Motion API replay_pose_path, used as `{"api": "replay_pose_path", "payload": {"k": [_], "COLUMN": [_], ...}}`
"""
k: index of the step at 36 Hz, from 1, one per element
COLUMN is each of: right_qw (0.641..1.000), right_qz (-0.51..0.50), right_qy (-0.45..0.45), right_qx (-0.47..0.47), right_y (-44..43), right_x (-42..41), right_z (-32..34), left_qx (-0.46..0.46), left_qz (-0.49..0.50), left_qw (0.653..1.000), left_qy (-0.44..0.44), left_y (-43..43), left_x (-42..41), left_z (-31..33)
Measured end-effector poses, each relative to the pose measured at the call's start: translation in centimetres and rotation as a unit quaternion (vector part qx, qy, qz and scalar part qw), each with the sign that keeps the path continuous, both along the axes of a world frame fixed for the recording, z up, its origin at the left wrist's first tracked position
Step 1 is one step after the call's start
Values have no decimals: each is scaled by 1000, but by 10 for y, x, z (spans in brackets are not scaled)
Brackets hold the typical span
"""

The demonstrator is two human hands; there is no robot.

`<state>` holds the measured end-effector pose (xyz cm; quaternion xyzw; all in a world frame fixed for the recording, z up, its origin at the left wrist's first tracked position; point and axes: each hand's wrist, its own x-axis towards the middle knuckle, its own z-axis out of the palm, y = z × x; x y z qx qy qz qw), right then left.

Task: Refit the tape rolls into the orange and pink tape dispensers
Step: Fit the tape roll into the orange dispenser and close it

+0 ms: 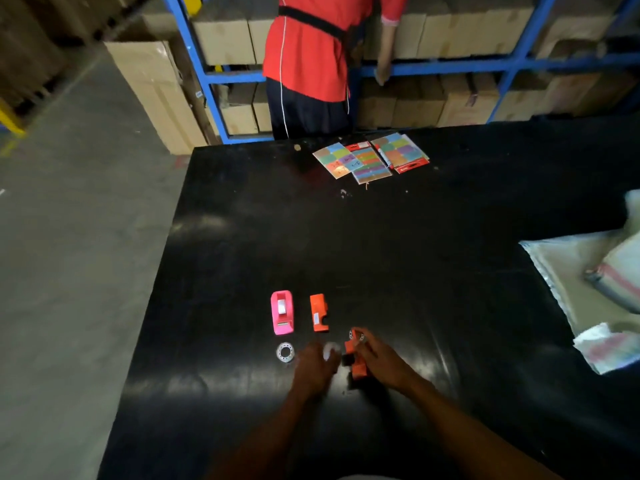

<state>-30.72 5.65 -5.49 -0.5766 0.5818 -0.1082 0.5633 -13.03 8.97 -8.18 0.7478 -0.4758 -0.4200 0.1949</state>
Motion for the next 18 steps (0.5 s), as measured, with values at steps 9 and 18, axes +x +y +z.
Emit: {"api": "replay_pose_path", "payload": {"k": [9, 18], "right_qw": [997, 995], "right_qz": [28, 22], "right_qy": [4, -5], "right_qx": [-75, -93], "right_y": [-2, -2], "right_x": [15, 17], "right_z": [12, 1], "left_qx": [81, 61], "left_qz": [62, 61], "left_qw": [949, 938], "left_qy": [299, 337], "left_y": [1, 8], "left_x": [-4, 11], "left_z": [45, 52]}}
